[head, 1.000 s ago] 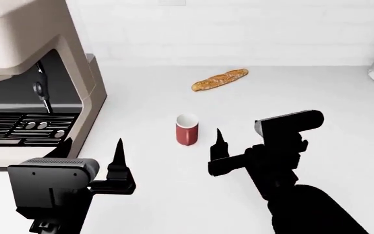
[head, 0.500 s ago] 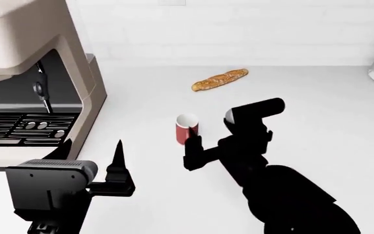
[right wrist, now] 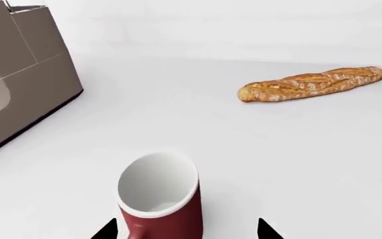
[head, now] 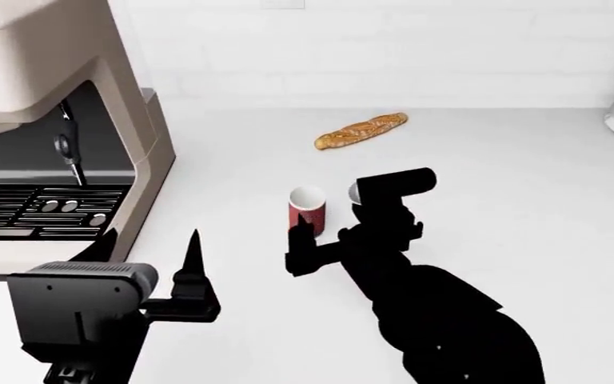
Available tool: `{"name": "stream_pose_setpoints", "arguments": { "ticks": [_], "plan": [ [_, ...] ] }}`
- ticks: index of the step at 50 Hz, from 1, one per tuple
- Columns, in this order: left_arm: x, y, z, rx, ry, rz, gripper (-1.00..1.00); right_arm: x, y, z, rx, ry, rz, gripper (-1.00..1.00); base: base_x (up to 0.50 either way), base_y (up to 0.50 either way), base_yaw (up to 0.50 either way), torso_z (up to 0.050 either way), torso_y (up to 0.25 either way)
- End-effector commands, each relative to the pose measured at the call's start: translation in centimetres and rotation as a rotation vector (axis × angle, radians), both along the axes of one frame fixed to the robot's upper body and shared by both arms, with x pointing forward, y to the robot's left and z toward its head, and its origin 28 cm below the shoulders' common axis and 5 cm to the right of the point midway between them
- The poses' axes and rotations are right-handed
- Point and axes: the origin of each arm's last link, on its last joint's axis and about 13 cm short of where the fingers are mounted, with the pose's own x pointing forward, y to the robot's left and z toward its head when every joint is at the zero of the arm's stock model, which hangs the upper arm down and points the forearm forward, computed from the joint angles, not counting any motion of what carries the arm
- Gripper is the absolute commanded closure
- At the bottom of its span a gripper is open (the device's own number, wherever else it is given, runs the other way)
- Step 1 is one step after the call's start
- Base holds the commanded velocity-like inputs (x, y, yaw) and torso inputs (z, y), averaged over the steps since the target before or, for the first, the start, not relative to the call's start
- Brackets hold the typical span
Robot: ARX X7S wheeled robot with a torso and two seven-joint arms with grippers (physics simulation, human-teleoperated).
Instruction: A wet mug is on the counter and needs to be dried. Pick it up and place it upside down in the open cabinet.
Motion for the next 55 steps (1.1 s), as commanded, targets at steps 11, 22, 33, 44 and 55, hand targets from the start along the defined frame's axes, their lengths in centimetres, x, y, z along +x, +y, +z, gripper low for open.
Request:
{"name": "stream_pose_setpoints", "arguments": {
  "ticks": [11, 22, 33, 44, 55],
  "plan": [
    [0.0, 0.2, -0.2, -0.008, 0.004, 0.003, -1.0, -0.1, 1.2, -0.9, 0.015, 0.023, 0.005, -1.0, 0.0, 0.0, 0.0, 0.0, 0.0],
    [0.1, 0.3, -0.3, -0.013, 0.006, 0.003, -1.0, 0.5, 1.8, -1.4, 0.027, 0.025, -0.046, -1.0, 0.0, 0.0, 0.0, 0.0, 0.0],
    [0.1, 0.4, -0.3, -0.018, 0.004, 0.004, -1.0, 0.9, 2.4, -2.1, 0.005, 0.039, -0.056, -1.0, 0.0, 0.0, 0.0, 0.0, 0.0],
    [0.0, 0.6, -0.3, -0.023, 0.002, 0.008, -1.0, 0.7, 3.1, -3.0, -0.016, 0.053, -0.036, -1.0, 0.0, 0.0, 0.0, 0.0, 0.0],
    [-0.1, 0.8, -0.4, -0.028, 0.002, 0.012, -1.0, 0.9, 3.6, -3.1, -0.019, 0.053, -0.033, -1.0, 0.0, 0.0, 0.0, 0.0, 0.0]
  ]
}}
